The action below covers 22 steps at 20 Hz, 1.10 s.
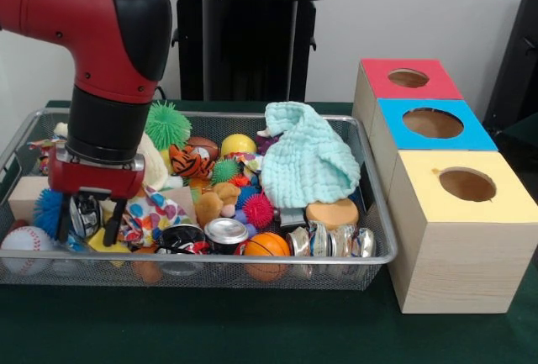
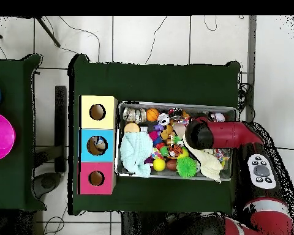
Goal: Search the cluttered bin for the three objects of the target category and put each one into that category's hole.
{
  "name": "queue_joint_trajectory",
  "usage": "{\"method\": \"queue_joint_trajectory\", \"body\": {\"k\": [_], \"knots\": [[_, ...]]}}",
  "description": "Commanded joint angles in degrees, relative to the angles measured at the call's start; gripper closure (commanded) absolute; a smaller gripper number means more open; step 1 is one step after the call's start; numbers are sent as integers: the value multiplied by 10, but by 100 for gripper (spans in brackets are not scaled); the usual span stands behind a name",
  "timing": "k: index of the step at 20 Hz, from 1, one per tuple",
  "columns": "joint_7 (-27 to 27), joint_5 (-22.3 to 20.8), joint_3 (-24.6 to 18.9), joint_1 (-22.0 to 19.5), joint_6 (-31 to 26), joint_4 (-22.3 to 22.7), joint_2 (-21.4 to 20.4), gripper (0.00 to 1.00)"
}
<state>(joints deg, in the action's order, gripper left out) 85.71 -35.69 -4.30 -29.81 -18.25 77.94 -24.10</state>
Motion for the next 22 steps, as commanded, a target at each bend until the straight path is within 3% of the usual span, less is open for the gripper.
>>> {"method": "queue_joint_trajectory", "body": {"k": [1,11,16,22], "knots": [[6,-51,4,-5,8,10,60,0],[-29,-63,-4,-29,7,22,47,0],[15,-56,2,-21,36,20,63,0],[89,-43,46,6,135,6,94,0]]}}
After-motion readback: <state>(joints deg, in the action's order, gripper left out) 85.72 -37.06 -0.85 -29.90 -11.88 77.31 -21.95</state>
